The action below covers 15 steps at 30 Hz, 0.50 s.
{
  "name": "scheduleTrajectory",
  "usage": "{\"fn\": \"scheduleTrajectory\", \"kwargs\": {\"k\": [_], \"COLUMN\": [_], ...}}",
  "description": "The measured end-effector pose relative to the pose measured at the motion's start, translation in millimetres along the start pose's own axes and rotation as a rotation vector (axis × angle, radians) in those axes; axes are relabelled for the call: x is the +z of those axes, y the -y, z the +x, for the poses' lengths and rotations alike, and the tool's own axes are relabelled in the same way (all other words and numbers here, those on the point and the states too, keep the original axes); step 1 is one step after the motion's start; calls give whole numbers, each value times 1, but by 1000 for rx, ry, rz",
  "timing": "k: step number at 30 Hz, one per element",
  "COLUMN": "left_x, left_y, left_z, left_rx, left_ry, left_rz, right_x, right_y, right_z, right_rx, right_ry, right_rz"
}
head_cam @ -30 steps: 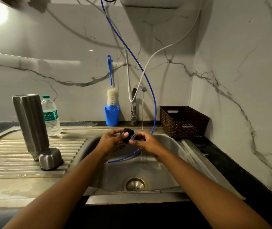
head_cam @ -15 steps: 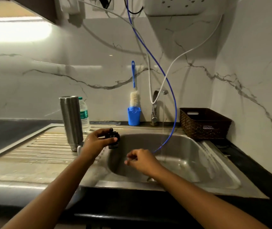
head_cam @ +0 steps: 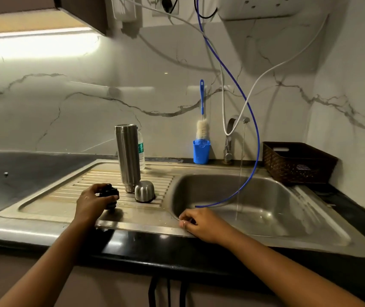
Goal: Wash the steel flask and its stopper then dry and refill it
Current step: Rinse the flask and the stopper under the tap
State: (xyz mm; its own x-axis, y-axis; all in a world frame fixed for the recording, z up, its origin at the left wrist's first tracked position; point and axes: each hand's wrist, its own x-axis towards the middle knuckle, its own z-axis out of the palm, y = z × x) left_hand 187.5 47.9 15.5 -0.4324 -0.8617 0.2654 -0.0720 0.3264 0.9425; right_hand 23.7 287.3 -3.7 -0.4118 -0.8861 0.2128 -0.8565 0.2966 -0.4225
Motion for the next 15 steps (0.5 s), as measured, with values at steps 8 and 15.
{"fn": "scheduleTrajectory", "kwargs": {"k": [8, 15], "left_x": [1, -1], "left_y": [10, 12], "left_z": [19, 18], "left_rx": [-33, -78], "left_ry": [77, 93], "left_rz": [184, 210], "right_x": [0, -2], "right_y": [-3, -4], "right_z": [2, 0], "right_rx": [19, 22], "right_ry": [14, 25], "right_rz": [24, 15]}}
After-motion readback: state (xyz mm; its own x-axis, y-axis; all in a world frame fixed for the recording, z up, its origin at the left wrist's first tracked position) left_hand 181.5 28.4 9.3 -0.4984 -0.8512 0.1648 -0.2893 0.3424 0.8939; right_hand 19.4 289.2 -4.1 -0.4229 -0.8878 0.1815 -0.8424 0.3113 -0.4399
